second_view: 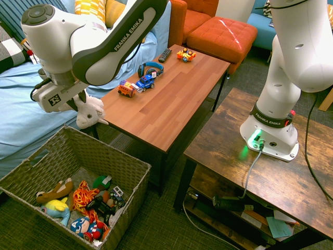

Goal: Put the stuffed toy in the basket

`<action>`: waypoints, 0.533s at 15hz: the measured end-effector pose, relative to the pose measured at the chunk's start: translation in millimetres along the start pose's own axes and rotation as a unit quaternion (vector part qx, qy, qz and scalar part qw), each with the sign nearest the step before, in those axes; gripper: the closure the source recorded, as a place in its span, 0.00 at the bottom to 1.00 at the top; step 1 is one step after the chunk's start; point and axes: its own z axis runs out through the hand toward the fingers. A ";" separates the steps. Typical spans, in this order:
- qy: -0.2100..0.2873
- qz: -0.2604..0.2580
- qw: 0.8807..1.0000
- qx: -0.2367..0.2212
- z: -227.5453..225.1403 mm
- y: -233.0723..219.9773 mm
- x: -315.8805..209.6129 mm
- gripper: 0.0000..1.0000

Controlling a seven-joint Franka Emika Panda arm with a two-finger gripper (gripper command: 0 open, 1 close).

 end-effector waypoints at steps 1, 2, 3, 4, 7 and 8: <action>0.001 0.000 1.000 0.000 0.7 -0.5 0.8 1.00; 0.002 0.000 1.000 -0.002 4.2 -0.8 1.2 1.00; 0.002 -0.002 1.000 0.000 8.8 -3.1 -1.7 1.00; -0.001 -0.006 1.000 0.003 14.4 -6.4 -8.4 1.00; -0.025 -0.017 0.999 0.025 42.4 -15.9 -41.7 1.00; -0.037 -0.015 0.999 0.026 55.6 -16.0 -52.6 1.00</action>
